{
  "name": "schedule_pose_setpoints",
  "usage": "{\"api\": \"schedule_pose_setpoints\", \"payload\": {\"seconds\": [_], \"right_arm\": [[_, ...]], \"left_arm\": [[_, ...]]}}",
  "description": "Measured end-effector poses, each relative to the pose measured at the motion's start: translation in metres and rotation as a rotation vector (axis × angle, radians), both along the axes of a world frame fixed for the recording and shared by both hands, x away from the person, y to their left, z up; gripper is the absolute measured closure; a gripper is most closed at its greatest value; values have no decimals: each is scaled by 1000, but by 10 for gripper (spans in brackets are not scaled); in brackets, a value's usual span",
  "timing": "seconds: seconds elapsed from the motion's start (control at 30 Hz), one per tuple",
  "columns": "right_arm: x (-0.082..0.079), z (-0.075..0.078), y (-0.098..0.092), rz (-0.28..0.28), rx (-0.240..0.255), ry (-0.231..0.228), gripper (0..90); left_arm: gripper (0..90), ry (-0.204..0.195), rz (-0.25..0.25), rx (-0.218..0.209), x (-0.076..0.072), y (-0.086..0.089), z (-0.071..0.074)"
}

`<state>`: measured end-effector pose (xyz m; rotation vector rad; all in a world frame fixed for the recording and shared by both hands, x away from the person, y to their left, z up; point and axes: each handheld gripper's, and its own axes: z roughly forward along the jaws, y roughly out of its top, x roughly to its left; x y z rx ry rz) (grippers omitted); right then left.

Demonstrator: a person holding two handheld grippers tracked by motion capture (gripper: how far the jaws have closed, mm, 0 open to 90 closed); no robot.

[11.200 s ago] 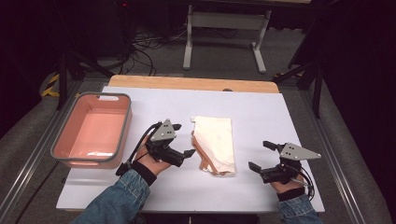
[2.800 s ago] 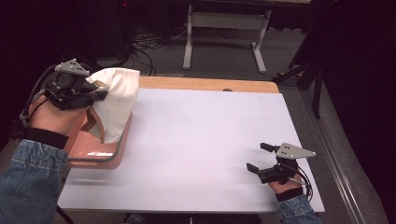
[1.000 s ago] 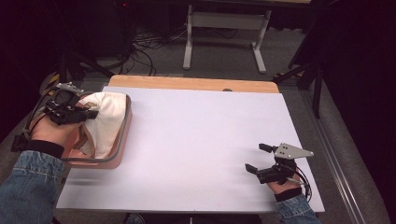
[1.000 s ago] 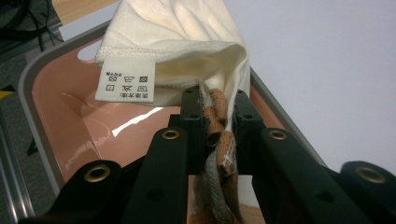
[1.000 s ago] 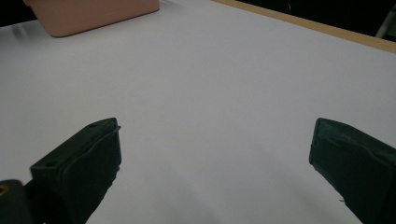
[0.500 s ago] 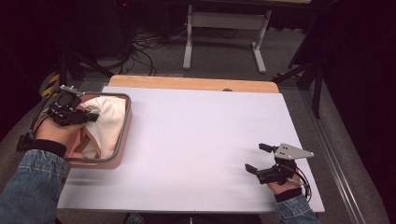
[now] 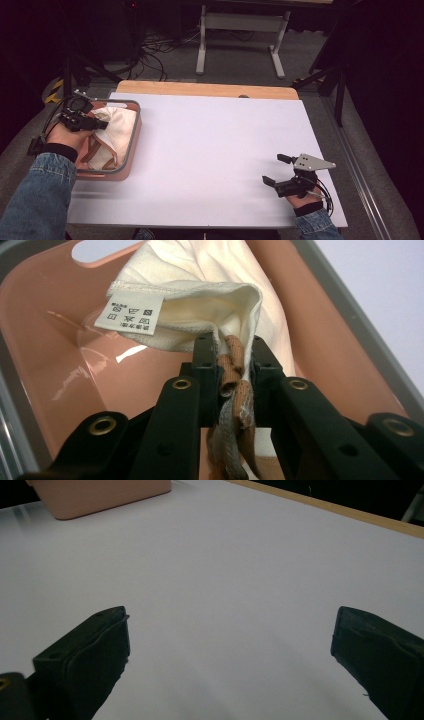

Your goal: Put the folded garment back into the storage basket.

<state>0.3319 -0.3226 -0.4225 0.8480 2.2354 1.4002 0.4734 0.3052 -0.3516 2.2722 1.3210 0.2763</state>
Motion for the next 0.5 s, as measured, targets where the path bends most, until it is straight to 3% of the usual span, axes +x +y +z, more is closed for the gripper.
{"api": "schedule_pose_setpoints", "payload": {"seconds": [0.5], "right_arm": [[-1, 0, -1, -2, 3, 3, 29]], "left_arm": [[781, 60, 62, 4, 17, 8, -16]]}}
